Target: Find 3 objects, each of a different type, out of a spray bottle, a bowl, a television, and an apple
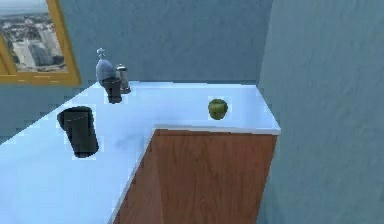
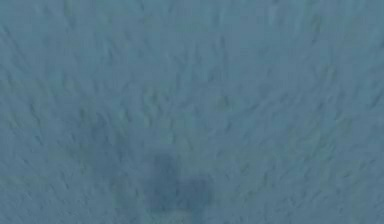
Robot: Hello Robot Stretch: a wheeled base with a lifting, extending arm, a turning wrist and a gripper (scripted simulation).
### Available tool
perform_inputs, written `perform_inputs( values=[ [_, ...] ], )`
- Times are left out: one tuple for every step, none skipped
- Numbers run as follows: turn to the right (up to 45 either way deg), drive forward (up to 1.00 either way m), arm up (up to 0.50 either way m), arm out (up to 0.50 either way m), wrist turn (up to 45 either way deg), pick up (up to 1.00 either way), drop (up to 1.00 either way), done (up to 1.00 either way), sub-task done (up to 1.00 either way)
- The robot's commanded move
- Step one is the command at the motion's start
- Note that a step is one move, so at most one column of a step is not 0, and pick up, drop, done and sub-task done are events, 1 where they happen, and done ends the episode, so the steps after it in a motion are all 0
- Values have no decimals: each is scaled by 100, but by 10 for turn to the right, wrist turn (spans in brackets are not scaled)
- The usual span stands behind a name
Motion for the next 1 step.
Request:
perform_inputs(
  values=[
    [0,0,0,0,0,0,0,100,0]
  ],
)
